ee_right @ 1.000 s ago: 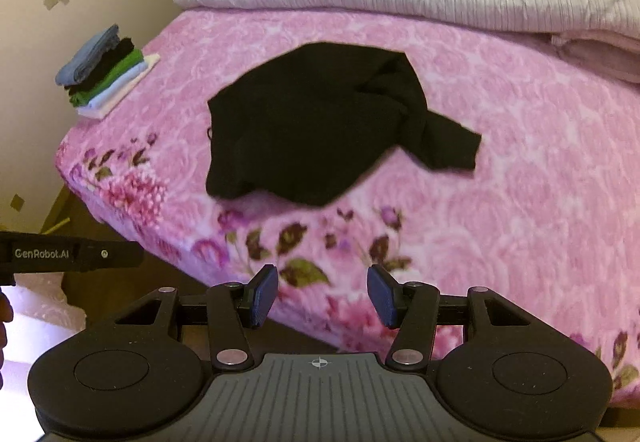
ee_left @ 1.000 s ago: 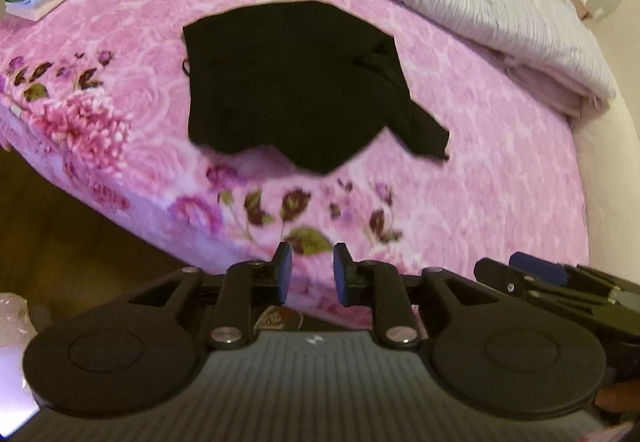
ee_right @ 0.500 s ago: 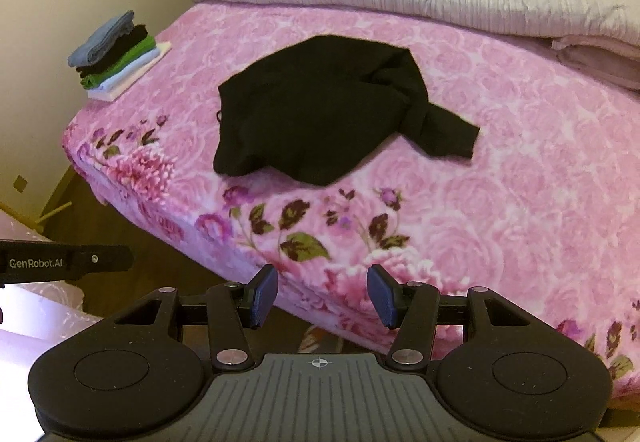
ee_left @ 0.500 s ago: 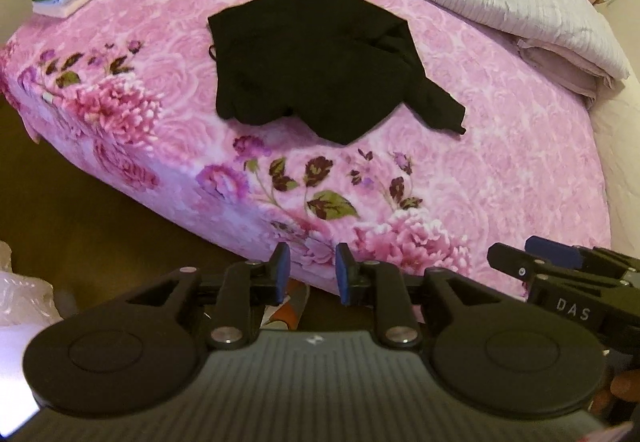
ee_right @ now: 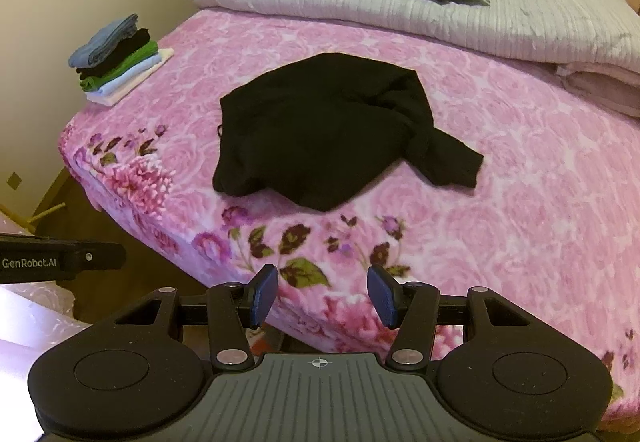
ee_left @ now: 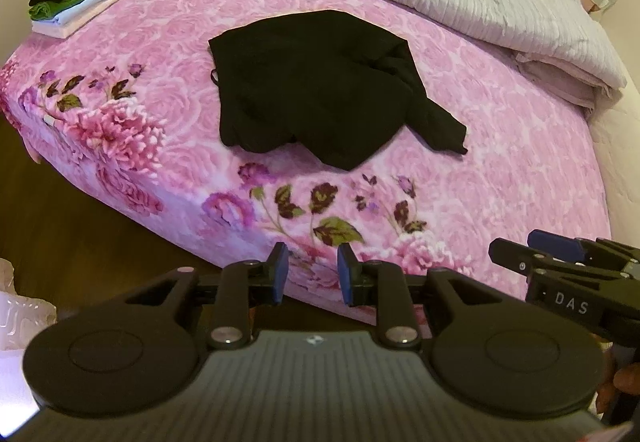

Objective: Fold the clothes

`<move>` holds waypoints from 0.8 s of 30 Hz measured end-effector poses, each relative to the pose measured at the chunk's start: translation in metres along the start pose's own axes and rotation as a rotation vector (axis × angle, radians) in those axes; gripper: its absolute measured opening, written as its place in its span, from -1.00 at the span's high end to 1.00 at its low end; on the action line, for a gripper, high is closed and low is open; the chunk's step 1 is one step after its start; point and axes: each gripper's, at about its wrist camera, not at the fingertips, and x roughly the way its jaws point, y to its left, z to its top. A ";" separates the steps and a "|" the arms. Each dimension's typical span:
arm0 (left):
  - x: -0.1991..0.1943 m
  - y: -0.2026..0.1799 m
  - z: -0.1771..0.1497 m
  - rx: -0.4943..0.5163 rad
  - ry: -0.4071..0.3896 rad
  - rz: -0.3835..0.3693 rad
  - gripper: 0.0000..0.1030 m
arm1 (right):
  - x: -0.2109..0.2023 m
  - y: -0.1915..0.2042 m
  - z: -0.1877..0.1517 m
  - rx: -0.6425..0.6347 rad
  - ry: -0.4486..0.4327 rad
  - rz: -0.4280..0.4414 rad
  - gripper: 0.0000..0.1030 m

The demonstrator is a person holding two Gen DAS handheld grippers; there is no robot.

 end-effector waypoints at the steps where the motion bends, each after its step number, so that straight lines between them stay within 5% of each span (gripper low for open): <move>1: 0.003 0.004 0.005 0.000 0.002 -0.003 0.58 | 0.003 0.003 0.003 -0.004 0.002 -0.002 -0.04; 19: 0.090 0.112 0.162 0.062 0.091 -0.065 0.58 | 0.124 0.061 0.121 0.087 0.093 -0.101 -0.04; 24: 0.124 0.147 0.186 0.058 0.155 -0.063 0.58 | 0.160 0.076 0.130 0.030 0.120 -0.147 -0.04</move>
